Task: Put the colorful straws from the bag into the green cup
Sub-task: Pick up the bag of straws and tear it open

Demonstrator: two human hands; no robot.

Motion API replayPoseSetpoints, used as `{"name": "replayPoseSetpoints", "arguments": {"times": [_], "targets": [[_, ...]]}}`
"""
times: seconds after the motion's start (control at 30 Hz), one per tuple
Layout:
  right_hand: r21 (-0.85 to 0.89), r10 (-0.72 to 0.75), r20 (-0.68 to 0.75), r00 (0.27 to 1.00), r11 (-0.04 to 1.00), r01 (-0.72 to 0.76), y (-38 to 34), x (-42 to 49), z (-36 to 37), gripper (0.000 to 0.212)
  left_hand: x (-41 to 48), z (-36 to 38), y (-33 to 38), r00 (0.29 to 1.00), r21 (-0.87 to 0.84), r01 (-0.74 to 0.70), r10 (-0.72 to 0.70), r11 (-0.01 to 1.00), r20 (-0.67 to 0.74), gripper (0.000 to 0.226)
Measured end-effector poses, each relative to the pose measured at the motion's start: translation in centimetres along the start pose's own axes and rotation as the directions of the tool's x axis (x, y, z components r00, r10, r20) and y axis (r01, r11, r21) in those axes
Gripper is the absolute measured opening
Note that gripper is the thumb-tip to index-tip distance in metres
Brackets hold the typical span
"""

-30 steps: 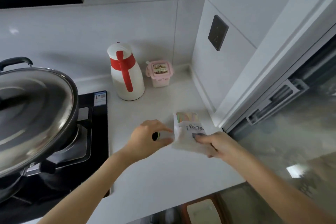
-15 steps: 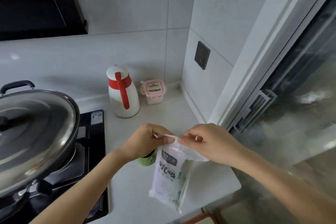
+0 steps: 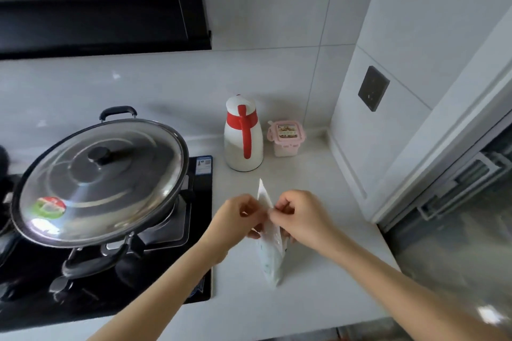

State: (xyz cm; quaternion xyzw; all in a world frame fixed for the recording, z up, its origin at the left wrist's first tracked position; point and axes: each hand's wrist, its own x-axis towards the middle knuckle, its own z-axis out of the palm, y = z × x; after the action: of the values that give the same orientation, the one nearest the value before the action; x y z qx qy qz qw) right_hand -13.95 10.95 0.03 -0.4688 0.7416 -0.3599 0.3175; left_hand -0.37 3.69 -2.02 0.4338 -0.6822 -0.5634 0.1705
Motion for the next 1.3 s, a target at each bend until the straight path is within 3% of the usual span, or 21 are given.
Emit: {"name": "replayPoseSetpoints", "arguments": {"times": [0.07, 0.17, 0.37, 0.67, 0.8, 0.97, 1.13, 1.3], "targets": [[0.171, 0.057, 0.080, 0.995, 0.983, -0.070, 0.0, 0.1, 0.2, 0.020, -0.4, -0.3, -0.4, 0.998, -0.208, 0.056, -0.054, 0.976, 0.016, 0.011], [0.261, 0.063, 0.106, 0.992, 0.961, -0.089, 0.2, -0.1, 0.2, 0.017, -0.7, -0.5, -0.6, 0.996, -0.340, 0.093, -0.087, 0.936, 0.033, 0.018], [0.406, 0.125, 0.211, 0.970, 0.891, -0.203, 0.6, -0.4, -0.2, 0.009, -0.6, -0.3, -0.1, 0.990, -0.350, 0.137, -0.123, 0.927, 0.062, 0.021], [0.437, 0.153, 0.309, 0.939, 0.854, -0.283, 0.6, -0.3, -1.0, 0.009, -0.6, -0.1, 0.7, 0.983, -0.331, 0.175, -0.145, 0.927, 0.113, 0.032], [0.322, 0.142, 0.246, 0.959, 0.921, -0.219, 0.5, -0.4, -0.8, 0.016, -0.5, 0.4, 0.5, 0.988, -0.288, 0.139, -0.114, 0.948, 0.101, 0.021], [0.012, 0.086, 0.121, 0.989, 0.996, -0.088, 0.4, -0.3, -0.4, 0.019, -0.5, 1.3, 0.1, 0.999, -0.200, 0.044, -0.038, 0.979, 0.032, 0.019], [-0.388, -0.047, 0.093, 0.995, 0.918, 0.080, 0.3, -0.5, -0.3, 0.014, -1.0, 2.4, 0.5, 0.995, 0.098, -0.067, 0.074, 0.993, -0.066, 0.030], [-0.459, -0.110, 0.066, 0.992, 0.879, 0.128, -0.2, -1.0, -0.8, 0.027, -1.4, 3.6, 1.4, 0.982, 0.205, -0.139, 0.163, 0.969, -0.100, 0.024]]}}
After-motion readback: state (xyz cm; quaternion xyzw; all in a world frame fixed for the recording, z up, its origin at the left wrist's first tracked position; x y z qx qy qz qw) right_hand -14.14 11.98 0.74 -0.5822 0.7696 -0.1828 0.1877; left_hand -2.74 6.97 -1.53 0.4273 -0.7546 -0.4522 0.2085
